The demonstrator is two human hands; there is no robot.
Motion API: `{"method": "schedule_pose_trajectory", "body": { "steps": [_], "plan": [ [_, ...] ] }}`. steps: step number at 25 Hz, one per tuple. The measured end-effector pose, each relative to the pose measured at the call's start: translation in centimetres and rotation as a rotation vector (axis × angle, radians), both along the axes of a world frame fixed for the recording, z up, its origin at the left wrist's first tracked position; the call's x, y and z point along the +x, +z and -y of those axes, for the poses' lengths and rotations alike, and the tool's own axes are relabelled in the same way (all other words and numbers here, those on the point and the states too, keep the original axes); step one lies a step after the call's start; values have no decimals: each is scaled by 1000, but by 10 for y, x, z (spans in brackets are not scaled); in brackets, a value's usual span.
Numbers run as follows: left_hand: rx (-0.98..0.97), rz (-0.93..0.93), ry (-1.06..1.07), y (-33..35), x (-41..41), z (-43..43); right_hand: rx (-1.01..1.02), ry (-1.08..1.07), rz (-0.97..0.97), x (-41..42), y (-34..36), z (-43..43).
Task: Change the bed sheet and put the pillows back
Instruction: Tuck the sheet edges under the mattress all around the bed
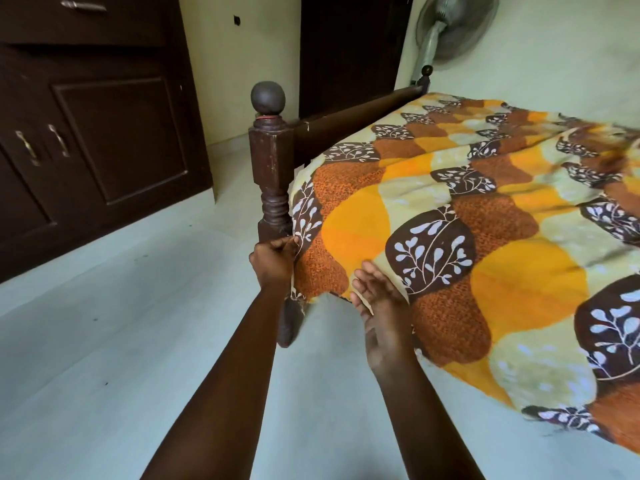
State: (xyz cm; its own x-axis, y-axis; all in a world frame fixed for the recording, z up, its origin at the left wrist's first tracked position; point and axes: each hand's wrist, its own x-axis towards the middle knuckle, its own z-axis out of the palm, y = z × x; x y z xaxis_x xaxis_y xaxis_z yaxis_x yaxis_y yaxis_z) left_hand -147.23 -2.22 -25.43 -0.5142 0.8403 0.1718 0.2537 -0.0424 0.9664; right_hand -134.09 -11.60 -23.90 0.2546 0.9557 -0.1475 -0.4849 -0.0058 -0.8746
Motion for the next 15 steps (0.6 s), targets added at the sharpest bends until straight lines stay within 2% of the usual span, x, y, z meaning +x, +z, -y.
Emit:
{"method": "schedule_pose_trajectory", "body": {
  "steps": [3, 7, 12, 15],
  "plan": [
    [-24, 45, -3, 0, 3, -4, -8, -143, -355, -1, -7, -3],
    [-33, 216, -57, -3, 8, -8, 56, -254, -671, -12, -4, -7],
    [10, 492, -51, -1, 17, -9, 44, -369, -747, -16, -9, -13],
    [16, 529, -21, -2, 21, -10, 46, -389, -762, -14, -17, -9]
  ]
}}
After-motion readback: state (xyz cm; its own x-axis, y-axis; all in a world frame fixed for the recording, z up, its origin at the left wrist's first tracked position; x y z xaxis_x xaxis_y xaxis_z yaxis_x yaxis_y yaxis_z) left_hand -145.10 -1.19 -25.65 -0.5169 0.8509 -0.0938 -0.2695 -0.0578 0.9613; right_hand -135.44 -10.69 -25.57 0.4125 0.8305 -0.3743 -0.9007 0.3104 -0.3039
